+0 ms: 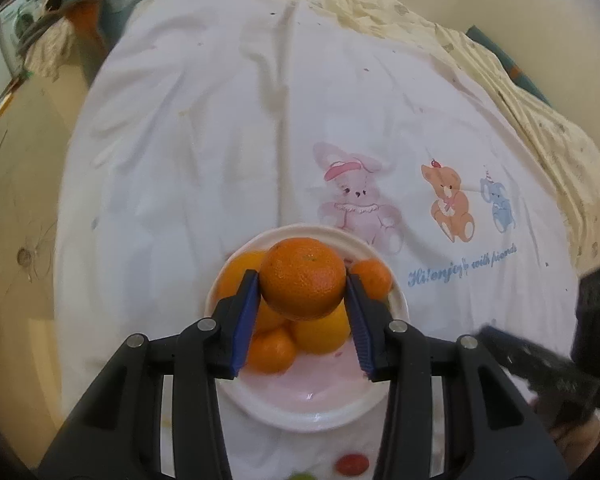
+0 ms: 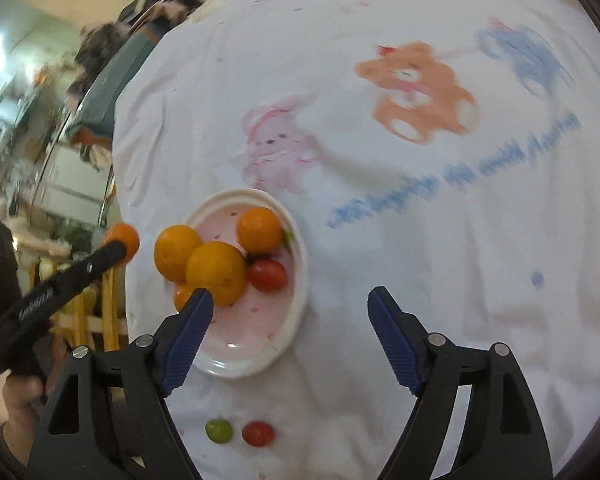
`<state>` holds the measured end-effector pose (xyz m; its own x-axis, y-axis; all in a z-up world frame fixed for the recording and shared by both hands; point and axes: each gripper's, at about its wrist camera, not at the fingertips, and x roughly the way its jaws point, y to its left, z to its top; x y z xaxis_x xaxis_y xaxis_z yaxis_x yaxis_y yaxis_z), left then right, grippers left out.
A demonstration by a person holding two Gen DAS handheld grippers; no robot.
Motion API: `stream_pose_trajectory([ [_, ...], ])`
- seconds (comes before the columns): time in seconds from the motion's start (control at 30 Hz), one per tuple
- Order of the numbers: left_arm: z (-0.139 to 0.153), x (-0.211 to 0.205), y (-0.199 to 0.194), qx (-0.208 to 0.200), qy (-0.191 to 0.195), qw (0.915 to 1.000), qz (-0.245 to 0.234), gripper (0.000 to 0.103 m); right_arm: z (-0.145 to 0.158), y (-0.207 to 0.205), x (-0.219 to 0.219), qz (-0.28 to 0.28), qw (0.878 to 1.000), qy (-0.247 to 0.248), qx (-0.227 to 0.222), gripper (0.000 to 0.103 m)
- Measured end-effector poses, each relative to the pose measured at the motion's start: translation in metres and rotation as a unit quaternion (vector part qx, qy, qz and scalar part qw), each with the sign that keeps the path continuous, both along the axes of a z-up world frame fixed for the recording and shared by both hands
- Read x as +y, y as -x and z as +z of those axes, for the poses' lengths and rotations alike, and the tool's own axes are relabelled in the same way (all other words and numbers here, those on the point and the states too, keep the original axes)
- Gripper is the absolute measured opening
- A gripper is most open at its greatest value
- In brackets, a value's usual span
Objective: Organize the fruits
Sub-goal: 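Carry both fruits over the plate and lower them onto it, then open both grippers to release the fruits on the plate and withdraw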
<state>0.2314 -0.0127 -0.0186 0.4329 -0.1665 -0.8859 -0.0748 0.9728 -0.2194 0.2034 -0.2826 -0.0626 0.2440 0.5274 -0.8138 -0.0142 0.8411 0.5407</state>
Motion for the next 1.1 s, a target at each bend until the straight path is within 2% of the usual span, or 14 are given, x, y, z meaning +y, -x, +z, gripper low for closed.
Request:
stream_pose_trajectory([
  [0.2,-0.023,-0.022,-0.029,0.019,-0.013,0.9997,-0.01,0.039,-0.006,0.0,-0.019,-0.025,1.0,-0.012,0.007,0.082],
  [0.43,-0.051,-0.04,-0.047,0.049,-0.037,0.9979,-0.019,0.039,-0.007,-0.004,-0.02,-0.024,1.0,-0.009,0.008,0.082],
  [0.6,-0.059,-0.045,-0.052,0.063,-0.066,0.9953,-0.031,0.04,-0.004,-0.007,-0.018,-0.018,1.0,-0.005,0.001,0.082],
  [0.87,-0.057,-0.046,-0.053,0.084,-0.069,0.9937,-0.03,0.042,-0.001,-0.008,-0.019,-0.021,1.0,-0.009,-0.001,0.082],
  [0.97,-0.049,-0.049,-0.05,0.073,-0.068,0.9944,-0.035,0.065,0.001,-0.008,-0.019,-0.021,1.0,-0.009,-0.004,0.082],
  [1.0,-0.044,-0.05,-0.048,0.065,-0.076,0.9944,-0.033,0.077,0.002,-0.008,-0.019,-0.021,1.0,-0.009,-0.005,0.083],
  [1.03,-0.04,-0.051,-0.047,0.059,-0.081,0.9945,-0.031,0.084,0.002,-0.008,-0.019,-0.021,1.0,-0.009,-0.005,0.083],
  [1.1,-0.033,-0.052,-0.046,0.049,-0.082,0.9949,-0.033,0.084,0.003,-0.007,-0.018,-0.019,1.0,-0.009,-0.006,0.083],
])
